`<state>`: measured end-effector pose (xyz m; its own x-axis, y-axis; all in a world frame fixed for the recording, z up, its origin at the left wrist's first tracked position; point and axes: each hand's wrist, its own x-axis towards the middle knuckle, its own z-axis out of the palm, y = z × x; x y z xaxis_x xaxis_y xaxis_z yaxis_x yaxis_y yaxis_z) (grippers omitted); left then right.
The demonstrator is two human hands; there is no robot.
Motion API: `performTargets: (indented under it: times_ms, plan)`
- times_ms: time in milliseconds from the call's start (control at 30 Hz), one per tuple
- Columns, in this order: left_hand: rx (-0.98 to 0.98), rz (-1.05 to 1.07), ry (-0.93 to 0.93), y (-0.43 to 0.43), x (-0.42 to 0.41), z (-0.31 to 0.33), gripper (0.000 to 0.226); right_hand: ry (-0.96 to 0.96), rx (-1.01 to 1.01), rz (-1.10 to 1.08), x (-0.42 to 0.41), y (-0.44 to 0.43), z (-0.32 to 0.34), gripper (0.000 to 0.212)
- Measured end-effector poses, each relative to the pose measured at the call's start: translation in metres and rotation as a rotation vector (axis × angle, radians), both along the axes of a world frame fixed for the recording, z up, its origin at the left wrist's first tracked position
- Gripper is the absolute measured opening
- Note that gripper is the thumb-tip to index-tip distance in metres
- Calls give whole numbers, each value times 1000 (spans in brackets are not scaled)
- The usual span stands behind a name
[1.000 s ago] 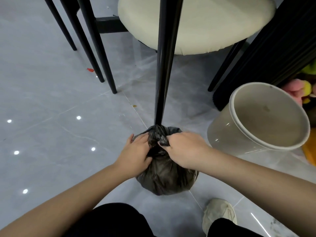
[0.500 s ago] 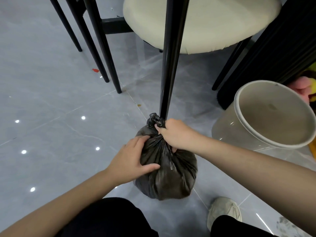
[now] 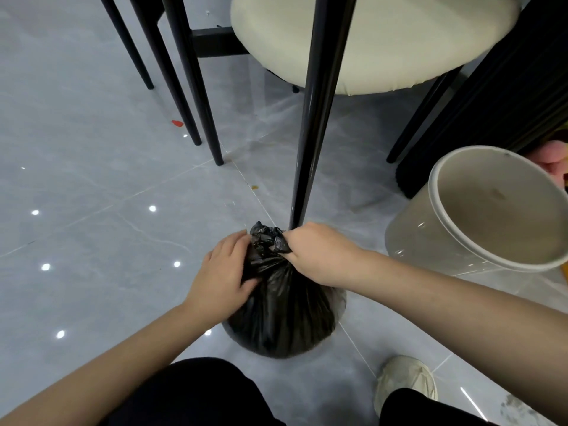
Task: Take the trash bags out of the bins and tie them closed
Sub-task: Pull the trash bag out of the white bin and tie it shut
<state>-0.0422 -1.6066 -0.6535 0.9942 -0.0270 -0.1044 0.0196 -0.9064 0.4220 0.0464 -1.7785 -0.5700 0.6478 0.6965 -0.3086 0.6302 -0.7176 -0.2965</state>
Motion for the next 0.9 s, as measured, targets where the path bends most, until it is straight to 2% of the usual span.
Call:
performTargets:
  times_ms: [67, 133, 233, 300, 367, 433, 533, 633, 767, 833, 900]
  plan:
    - [-90, 135, -8, -3, 2, 3, 68, -24, 19, 59, 1, 2, 2, 21]
    - [-180, 170, -59, -7, 3, 8, 61, -66, 71, 133, 2, 4, 3, 22]
    - [-298, -21, -50, -8, 0, 19, 44, -41, 123, 155, 4, 8, 4, 21]
    - [-243, -137, 23, -7, -3, 18, 64, -19, 115, 88, 5, 9, 4, 26]
    - [-77, -126, 53, -5, -3, 9, 83, -65, 75, 76, 5, 8, 3, 32]
    - [-23, -24, 76, -4, -1, 6, 77, -117, 58, 93, 4, 8, 4, 33]
    - [-41, 81, 19, -4, -2, 12, 67, -139, 103, 159, 4, 10, 2, 27]
    - [-93, 51, -92, -8, -8, 20, 48, -14, 110, 171, 6, 11, 4, 24]
    - [102, -52, -41, 6, -10, 18, 80, -3, -2, 160, 0, 13, 11, 30]
    - [113, -34, -33, 13, -9, 19, 79, 11, 7, 147, -3, 16, 14, 33]
    - [39, 4, -69, 16, -9, 23, 66, -20, 23, 134, -2, 18, 16, 33]
